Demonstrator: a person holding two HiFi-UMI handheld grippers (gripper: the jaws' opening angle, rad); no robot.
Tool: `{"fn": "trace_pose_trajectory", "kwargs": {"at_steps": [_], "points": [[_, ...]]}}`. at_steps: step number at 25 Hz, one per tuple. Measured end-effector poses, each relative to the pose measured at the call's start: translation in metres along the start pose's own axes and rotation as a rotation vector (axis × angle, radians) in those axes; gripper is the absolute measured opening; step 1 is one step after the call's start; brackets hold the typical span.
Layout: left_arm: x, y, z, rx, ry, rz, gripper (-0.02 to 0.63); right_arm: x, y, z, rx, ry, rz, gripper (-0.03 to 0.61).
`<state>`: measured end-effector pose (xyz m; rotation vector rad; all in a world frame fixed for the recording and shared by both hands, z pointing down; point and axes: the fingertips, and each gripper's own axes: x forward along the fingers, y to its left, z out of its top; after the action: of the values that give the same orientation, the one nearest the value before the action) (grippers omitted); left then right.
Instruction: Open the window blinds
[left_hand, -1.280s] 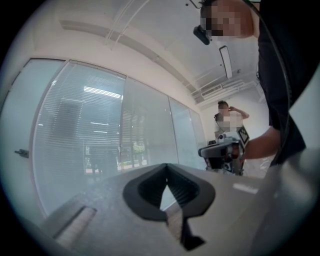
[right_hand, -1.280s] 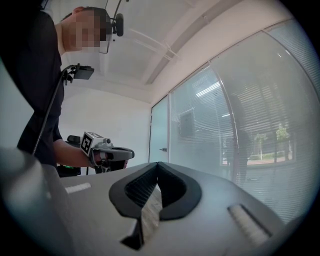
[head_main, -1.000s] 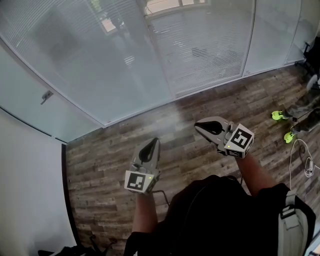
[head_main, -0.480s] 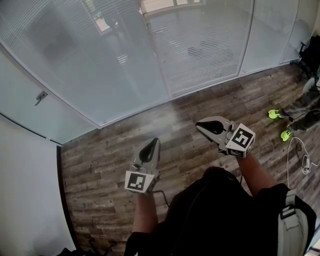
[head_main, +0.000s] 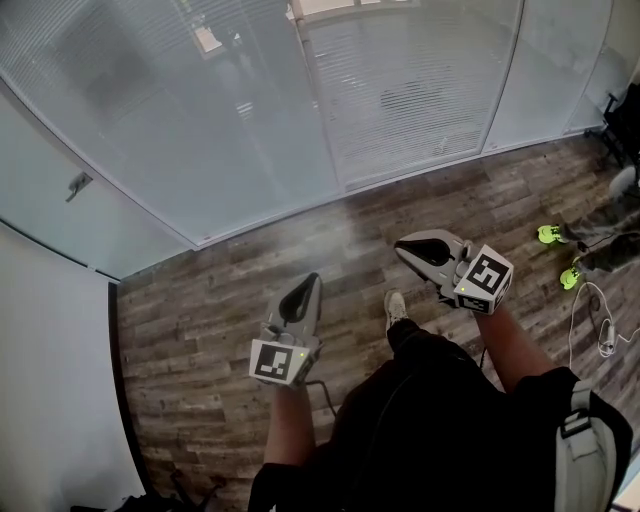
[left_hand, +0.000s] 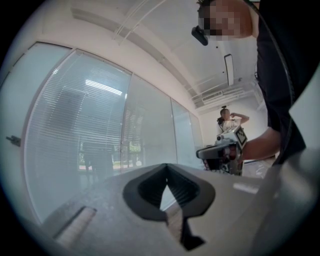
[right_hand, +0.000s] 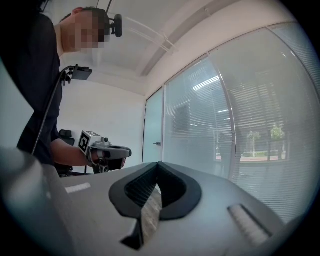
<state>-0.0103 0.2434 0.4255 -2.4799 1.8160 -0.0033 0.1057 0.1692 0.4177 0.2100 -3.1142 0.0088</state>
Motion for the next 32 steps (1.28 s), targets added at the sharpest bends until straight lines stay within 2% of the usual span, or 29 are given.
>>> {"fn": "trace_pose_trajectory", "kwargs": {"at_steps": [4, 8, 15, 21, 32], "points": [[0.011, 0.013, 0.000, 0.002, 0.004, 0.009, 0.005, 0.016, -0.013, -0.004, -0.002, 0.004, 0.027, 0.006], [0.032, 0.025, -0.001, 0.011, 0.018, 0.020, 0.005, 0.031, -0.039, 0.004, 0.010, -0.033, 0.036, 0.005], [0.070, 0.062, -0.002, 0.014, 0.026, 0.052, 0.005, 0.067, -0.079, 0.002, -0.007, -0.014, 0.103, 0.005], [0.113, 0.095, 0.002, 0.029, 0.018, 0.075, 0.004, 0.091, -0.134, 0.011, -0.003, -0.041, 0.103, 0.005], [0.173, 0.137, -0.001, 0.041, 0.038, 0.107, 0.005, 0.113, -0.201, 0.014, -0.009, -0.035, 0.131, 0.005]]}}
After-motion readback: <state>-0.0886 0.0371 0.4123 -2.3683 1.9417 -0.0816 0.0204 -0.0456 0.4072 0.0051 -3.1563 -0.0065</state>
